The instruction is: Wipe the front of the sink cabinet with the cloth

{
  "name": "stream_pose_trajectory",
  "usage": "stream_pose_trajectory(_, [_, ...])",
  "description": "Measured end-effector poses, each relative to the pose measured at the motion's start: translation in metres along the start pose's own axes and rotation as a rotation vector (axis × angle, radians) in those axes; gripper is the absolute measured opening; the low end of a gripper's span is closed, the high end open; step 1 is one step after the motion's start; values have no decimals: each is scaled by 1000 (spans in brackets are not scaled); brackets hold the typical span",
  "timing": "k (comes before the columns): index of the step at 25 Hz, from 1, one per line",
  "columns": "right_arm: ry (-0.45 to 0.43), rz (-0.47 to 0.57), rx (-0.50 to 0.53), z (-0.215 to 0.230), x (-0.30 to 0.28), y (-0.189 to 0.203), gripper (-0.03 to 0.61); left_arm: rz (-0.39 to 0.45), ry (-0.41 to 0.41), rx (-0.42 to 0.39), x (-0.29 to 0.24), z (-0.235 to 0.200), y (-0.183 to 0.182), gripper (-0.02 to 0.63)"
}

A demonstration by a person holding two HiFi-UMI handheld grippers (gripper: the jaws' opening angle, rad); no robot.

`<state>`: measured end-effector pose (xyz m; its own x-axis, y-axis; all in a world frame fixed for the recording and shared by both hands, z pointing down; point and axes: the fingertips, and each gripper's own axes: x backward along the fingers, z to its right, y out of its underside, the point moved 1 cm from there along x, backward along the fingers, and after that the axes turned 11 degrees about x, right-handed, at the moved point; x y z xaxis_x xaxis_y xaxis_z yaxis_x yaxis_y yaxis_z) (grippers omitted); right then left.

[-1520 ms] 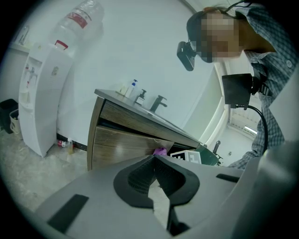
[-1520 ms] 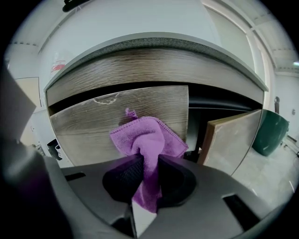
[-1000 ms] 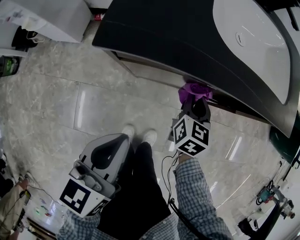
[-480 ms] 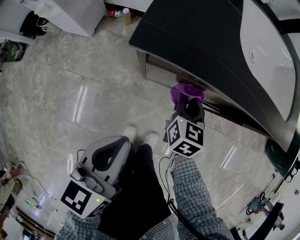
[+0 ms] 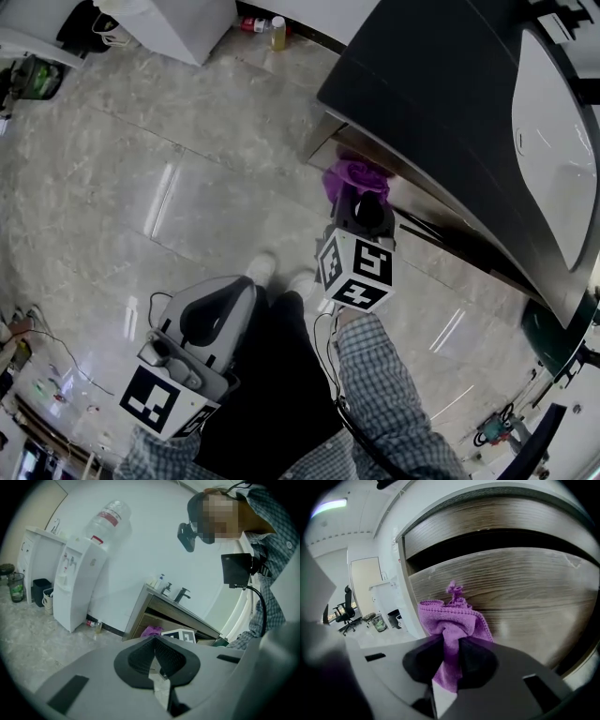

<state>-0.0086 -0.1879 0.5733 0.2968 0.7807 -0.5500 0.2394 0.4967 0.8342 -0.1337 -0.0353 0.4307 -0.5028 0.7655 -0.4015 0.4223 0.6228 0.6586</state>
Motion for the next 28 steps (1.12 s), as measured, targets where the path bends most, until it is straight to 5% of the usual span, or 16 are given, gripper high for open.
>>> stream_pose_trajectory(18, [-230,-14,77,-91,-24,-29,74,76,-92,5,35,-21,-20,11])
stream_pose_trajectory(28, [-268,50,63,-83,66,-90,74,59,6,-76,44,36,-55,11])
